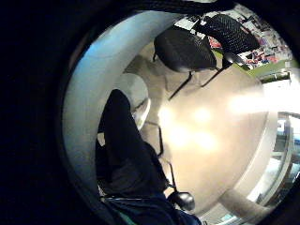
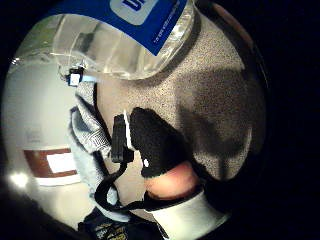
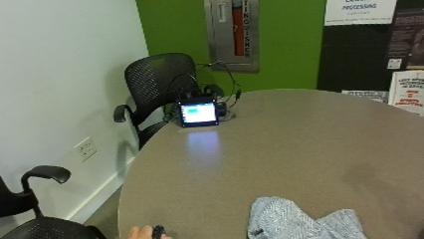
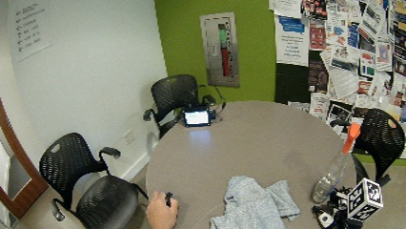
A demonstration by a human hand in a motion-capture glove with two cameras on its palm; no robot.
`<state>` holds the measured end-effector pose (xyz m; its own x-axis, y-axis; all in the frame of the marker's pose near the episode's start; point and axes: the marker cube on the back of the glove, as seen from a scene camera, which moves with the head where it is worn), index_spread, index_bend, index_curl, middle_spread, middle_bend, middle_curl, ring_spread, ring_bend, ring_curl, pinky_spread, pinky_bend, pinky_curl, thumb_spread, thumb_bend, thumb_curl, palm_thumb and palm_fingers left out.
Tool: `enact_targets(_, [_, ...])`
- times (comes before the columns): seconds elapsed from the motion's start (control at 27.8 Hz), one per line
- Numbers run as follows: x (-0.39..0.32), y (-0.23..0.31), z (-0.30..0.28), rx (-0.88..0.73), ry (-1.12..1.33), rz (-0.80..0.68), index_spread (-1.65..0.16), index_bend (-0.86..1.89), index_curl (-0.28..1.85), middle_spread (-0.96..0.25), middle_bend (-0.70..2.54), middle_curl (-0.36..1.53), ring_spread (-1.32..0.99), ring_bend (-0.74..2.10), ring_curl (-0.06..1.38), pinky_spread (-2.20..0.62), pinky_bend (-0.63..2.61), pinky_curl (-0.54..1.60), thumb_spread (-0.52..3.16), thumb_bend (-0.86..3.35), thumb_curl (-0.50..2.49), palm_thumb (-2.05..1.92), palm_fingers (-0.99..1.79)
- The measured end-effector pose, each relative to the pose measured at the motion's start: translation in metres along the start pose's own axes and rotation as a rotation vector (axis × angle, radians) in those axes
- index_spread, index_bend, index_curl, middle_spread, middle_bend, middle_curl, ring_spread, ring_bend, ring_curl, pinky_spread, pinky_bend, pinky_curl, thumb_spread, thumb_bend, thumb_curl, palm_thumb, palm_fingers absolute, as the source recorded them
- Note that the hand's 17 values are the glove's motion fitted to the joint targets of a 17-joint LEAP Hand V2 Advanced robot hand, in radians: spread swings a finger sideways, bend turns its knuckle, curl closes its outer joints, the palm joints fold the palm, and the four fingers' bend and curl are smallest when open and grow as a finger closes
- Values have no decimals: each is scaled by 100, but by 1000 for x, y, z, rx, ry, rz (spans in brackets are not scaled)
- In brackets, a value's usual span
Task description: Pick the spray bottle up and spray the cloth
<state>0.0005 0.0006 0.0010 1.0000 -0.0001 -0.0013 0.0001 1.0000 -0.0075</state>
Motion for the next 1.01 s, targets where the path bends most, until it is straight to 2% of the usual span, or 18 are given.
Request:
enact_targets(0.18, [0, 2, 1, -7, -2, 1, -26, 36, 16, 3, 24, 10, 4, 18, 5, 16, 22, 10, 69, 11, 8, 21, 29])
enact_targets(0.4, [1, 3, 6, -12, -8, -3, -32, 35, 21, 4, 23, 15, 5, 18, 8, 20, 21, 14, 92, 9, 13, 23, 28])
enact_targets(0.83, [-11, 4, 23, -21, -62, -46, -35, 33, 27, 4, 23, 21, 5, 19, 11, 23, 18, 19, 109, 7, 21, 33, 30])
enact_targets(1.01, [-6, 3, 24, -19, -150, -75, -35, 15, 25, 3, 26, 24, 6, 26, 15, 23, 20, 22, 112, 6, 23, 37, 26])
